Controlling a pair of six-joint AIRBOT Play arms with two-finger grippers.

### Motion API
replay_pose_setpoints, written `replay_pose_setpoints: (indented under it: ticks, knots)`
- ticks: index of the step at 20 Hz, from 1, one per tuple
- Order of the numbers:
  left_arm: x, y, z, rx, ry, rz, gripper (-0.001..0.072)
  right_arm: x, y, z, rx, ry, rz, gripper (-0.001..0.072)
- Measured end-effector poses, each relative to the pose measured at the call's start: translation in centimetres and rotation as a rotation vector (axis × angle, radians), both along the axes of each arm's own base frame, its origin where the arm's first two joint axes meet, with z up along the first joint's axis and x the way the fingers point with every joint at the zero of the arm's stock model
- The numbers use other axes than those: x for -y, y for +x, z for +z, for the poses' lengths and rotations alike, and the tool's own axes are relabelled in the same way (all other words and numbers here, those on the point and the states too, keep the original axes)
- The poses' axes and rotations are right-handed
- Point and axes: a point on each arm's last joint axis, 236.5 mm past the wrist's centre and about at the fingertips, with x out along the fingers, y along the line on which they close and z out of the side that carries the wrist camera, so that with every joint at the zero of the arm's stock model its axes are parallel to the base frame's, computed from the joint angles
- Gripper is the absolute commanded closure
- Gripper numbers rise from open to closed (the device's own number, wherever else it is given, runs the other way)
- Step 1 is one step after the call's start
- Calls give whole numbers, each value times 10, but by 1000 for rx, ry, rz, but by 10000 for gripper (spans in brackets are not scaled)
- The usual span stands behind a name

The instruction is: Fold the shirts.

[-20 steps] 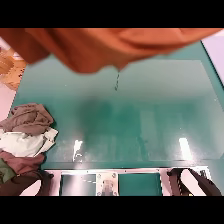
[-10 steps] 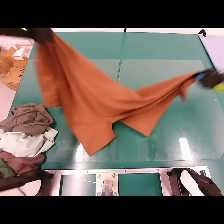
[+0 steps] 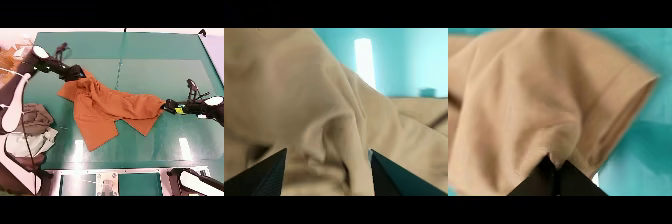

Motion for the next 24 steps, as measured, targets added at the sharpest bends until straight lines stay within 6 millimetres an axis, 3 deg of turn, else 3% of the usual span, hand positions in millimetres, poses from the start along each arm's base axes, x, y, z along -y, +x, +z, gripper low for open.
replay_pose_setpoints:
  ticks: [3, 7, 9, 12, 15, 16, 17, 18, 19, 21, 22, 23, 24]
  knots:
    - [-31, -29, 15, -157, -18, 11, 118, 16, 10, 8, 8, 1, -19, 697]
    - [-55, -85, 9, -331, 81, 1, 118, 25, 15, 14, 13, 2, -30, 696]
    - [-49, -114, -11, -396, 108, 2, 118, 26, 15, 15, 12, 3, -30, 697]
    - [-35, -152, -55, -469, 127, 21, 118, 28, 16, 16, 13, 3, -32, 696]
    - [-15, -171, -88, -478, 89, 55, 119, 28, 16, 16, 13, 3, -32, 696]
    - [-5, -175, -92, -478, 59, 62, 184, 28, 16, 16, 12, 4, -31, 697]
    - [1, -177, -96, -475, 41, 71, 353, 27, 15, 16, 10, 6, -29, 697]
    - [3, -177, -101, -464, 38, 77, 609, 27, 15, 16, 8, 8, -27, 696]
    - [3, -178, -105, -453, 42, 75, 684, 26, 14, 16, 6, 10, -25, 696]
    - [7, -177, -104, -428, 35, 47, 684, 25, 14, 16, 4, 11, -23, 681]
    - [8, -175, -101, -414, 36, 27, 684, 25, 13, 16, 3, 12, -22, 632]
    - [11, -171, -94, -398, 25, 8, 684, 24, 12, 16, 0, 15, -19, 547]
    - [13, -168, -87, -385, 19, -13, 684, 23, 11, 15, -5, 19, -14, 411]
